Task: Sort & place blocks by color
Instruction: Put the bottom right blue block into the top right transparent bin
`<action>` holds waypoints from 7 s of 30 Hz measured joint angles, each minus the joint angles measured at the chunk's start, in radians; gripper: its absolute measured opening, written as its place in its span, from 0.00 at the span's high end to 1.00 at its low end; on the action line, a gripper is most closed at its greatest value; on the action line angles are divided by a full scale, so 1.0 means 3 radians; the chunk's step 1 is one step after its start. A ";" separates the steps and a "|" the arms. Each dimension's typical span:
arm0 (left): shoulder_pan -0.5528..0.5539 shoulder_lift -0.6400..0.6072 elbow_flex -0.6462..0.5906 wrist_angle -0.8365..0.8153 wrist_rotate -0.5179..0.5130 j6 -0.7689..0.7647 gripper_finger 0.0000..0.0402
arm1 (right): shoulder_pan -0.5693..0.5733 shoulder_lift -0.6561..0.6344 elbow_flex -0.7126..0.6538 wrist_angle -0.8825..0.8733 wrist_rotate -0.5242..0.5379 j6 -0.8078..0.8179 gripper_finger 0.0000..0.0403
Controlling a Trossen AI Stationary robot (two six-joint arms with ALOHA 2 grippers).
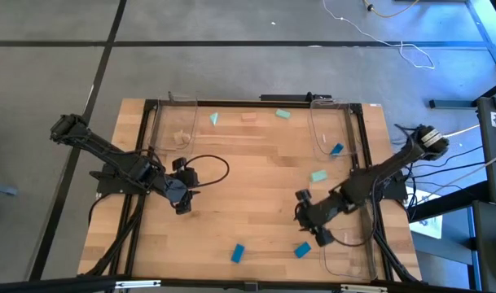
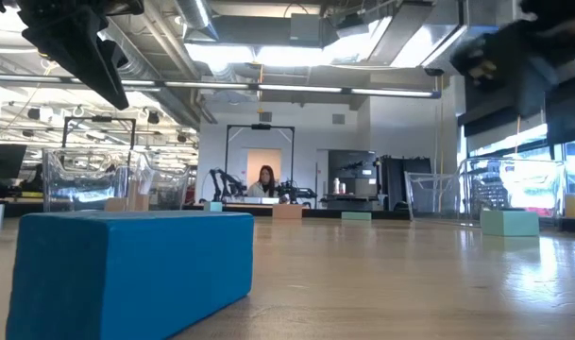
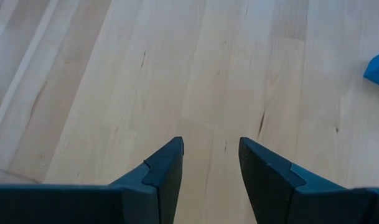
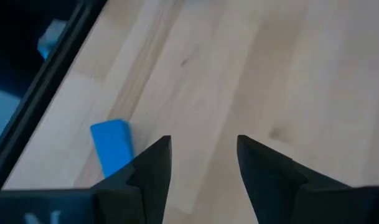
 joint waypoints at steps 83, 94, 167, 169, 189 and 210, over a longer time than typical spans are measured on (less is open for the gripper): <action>-0.0001 -0.0001 0.0000 0.0019 -0.0124 0.0027 0.63 | 0.0597 0.1493 0.0699 0.0202 0.0120 0.1202 0.55; -0.0001 -0.0001 0.0000 0.0021 -0.0124 0.0018 0.63 | 0.0603 0.1492 0.0752 0.0212 -0.0123 0.1184 0.55; -0.0001 -0.0001 0.0000 0.0023 -0.0137 0.0004 0.63 | 0.0636 0.1645 0.1188 -0.1115 -0.0172 0.0484 0.55; -0.0001 -0.0001 0.0000 0.0024 -0.0137 0.0004 0.63 | 0.0636 0.1677 0.1186 -0.1116 -0.0170 0.0483 0.55; -0.0001 0.0000 0.0000 0.0023 -0.0137 0.0002 0.63 | 0.0632 0.1775 0.1186 -0.1146 -0.0172 0.0421 0.57; -0.0001 0.0000 0.0000 0.0024 -0.0137 0.0003 0.63 | 0.0609 0.1782 0.1417 -0.1224 0.0116 0.0484 0.67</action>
